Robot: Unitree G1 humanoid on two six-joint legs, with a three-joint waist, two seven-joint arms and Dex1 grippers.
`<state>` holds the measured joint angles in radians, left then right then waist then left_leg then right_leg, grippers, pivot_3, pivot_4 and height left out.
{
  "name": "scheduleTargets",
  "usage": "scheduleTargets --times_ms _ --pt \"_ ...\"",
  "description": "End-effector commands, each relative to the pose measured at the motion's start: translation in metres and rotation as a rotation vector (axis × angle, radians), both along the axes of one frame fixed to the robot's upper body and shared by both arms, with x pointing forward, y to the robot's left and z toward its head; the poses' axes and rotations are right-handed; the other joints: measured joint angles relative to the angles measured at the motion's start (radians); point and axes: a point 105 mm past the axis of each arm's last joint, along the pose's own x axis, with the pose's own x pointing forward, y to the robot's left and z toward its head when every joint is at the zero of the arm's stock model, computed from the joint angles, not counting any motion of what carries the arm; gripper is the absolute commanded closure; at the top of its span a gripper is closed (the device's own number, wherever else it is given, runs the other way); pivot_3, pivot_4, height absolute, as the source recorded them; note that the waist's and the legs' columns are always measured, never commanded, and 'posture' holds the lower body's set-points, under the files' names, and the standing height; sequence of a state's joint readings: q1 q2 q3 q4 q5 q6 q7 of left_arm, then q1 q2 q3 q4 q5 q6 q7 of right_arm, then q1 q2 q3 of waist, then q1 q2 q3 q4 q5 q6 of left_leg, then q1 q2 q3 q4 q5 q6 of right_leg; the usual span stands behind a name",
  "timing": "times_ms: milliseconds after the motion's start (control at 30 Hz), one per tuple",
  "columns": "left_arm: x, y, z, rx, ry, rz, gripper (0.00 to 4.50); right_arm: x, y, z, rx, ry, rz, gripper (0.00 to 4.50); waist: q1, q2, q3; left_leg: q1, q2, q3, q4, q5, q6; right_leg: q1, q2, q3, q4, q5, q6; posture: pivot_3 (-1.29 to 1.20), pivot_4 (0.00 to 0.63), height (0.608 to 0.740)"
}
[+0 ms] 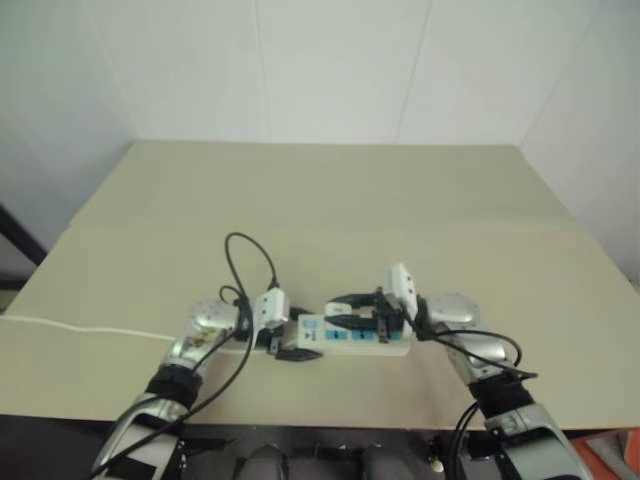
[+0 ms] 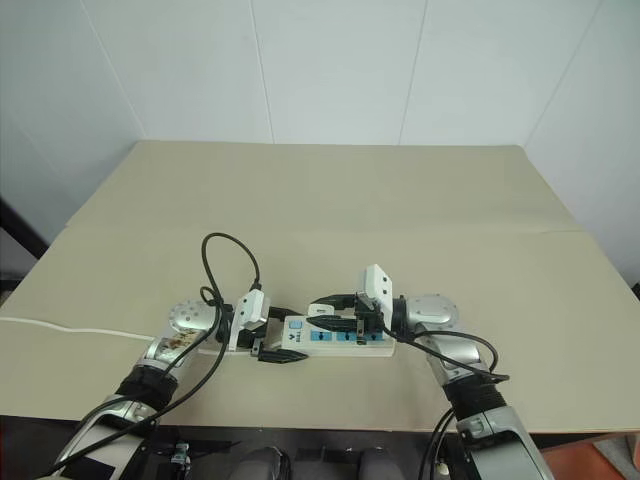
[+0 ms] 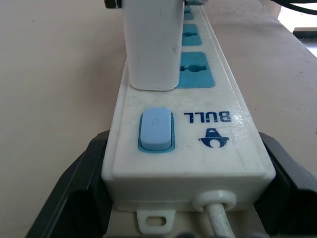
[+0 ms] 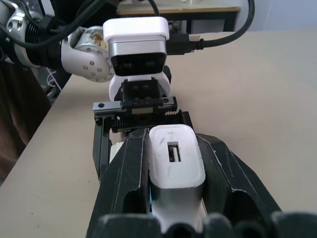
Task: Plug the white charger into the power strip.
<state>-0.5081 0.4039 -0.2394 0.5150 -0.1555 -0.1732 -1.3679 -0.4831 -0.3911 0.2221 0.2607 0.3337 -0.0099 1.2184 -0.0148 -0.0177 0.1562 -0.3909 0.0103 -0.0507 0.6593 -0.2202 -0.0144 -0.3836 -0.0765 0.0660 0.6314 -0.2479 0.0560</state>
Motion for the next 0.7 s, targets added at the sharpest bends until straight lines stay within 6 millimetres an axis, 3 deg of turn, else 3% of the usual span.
scheduleTargets --times_ms 33,433,700 --pt "-0.014 0.005 -0.022 0.089 0.075 -0.047 1.19 -0.004 -0.001 -0.037 -0.118 0.112 -0.008 3.30 -0.003 0.000 -0.001 0.001 0.000 0.000 0.000 0.000 0.000 0.000 0.000 0.000 0.000 0.000 0.000 0.00 0.150 0.740" --pt "-0.013 0.004 -0.022 0.087 0.073 -0.043 1.19 -0.009 0.001 -0.047 -0.155 0.138 0.013 3.30 -0.006 -0.001 -0.006 0.003 0.002 0.001 -0.001 0.000 0.000 0.002 0.001 0.000 0.000 -0.001 0.000 0.00 0.150 0.740" --pt "-0.013 0.003 -0.022 0.082 0.072 -0.043 1.19 -0.015 0.007 -0.045 -0.189 0.126 0.050 0.67 -0.005 -0.005 -0.010 0.002 0.002 0.001 -0.001 0.000 0.000 0.001 0.002 0.001 0.000 -0.001 0.000 0.00 0.150 0.740"
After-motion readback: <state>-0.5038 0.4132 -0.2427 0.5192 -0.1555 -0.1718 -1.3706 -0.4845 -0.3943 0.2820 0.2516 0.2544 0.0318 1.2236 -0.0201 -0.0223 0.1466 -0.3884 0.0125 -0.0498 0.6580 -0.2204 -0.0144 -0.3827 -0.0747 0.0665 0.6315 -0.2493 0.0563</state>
